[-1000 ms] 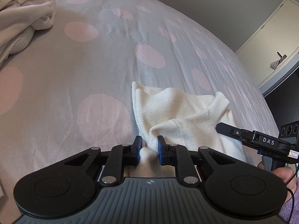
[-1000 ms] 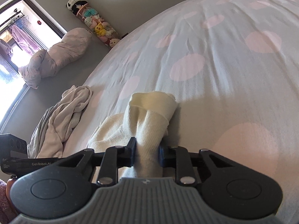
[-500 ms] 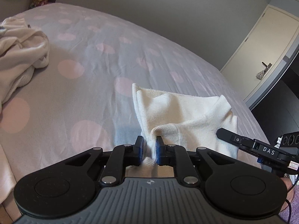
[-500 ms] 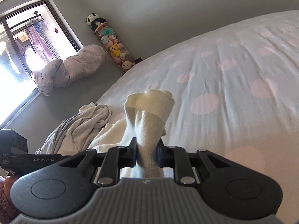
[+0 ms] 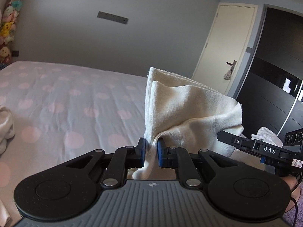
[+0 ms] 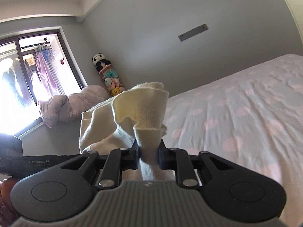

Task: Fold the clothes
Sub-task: 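Lift the sweater with both tools and carry it toward the white clothes stack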

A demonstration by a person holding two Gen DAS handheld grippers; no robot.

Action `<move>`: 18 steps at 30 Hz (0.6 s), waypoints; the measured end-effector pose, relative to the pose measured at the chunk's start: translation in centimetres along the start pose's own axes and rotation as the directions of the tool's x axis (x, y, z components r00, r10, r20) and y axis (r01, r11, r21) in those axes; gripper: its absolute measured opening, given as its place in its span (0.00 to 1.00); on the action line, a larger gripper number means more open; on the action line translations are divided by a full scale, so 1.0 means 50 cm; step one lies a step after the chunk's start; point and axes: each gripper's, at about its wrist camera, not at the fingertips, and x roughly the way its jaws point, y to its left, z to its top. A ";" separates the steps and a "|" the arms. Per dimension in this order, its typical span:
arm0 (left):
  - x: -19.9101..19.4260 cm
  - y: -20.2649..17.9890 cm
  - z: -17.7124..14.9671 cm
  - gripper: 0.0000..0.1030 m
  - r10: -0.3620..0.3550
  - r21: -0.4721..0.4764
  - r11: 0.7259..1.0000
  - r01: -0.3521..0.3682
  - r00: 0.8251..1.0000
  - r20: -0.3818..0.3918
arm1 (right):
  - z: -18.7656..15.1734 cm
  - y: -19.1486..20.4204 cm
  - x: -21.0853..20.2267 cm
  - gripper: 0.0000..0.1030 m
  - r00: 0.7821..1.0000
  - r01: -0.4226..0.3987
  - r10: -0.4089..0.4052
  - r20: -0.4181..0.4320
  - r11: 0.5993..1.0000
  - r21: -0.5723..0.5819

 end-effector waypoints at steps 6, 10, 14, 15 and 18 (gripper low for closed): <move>0.069 -0.189 0.051 0.10 -0.134 0.092 0.987 0.135 0.991 -0.012 | 0.102 -0.061 -0.175 0.20 0.989 0.110 -0.105 0.104 0.993 -0.044; 0.142 -0.332 0.069 0.10 -0.248 0.144 0.957 0.253 0.967 -0.052 | 0.169 -0.129 -0.316 0.20 0.967 0.209 -0.199 0.159 0.977 -0.047; 0.214 -0.466 0.071 0.10 -0.339 0.190 0.915 0.356 0.934 -0.115 | 0.230 -0.194 -0.448 0.20 0.937 0.313 -0.297 0.186 0.948 -0.059; 0.231 -0.496 0.069 0.10 -0.358 0.197 0.904 0.379 0.924 -0.132 | 0.243 -0.208 -0.475 0.20 0.930 0.334 -0.318 0.186 0.941 -0.059; 0.277 -0.583 0.060 0.10 -0.411 0.212 0.870 0.445 0.893 -0.185 | 0.279 -0.250 -0.553 0.20 0.906 0.401 -0.385 0.176 0.914 -0.066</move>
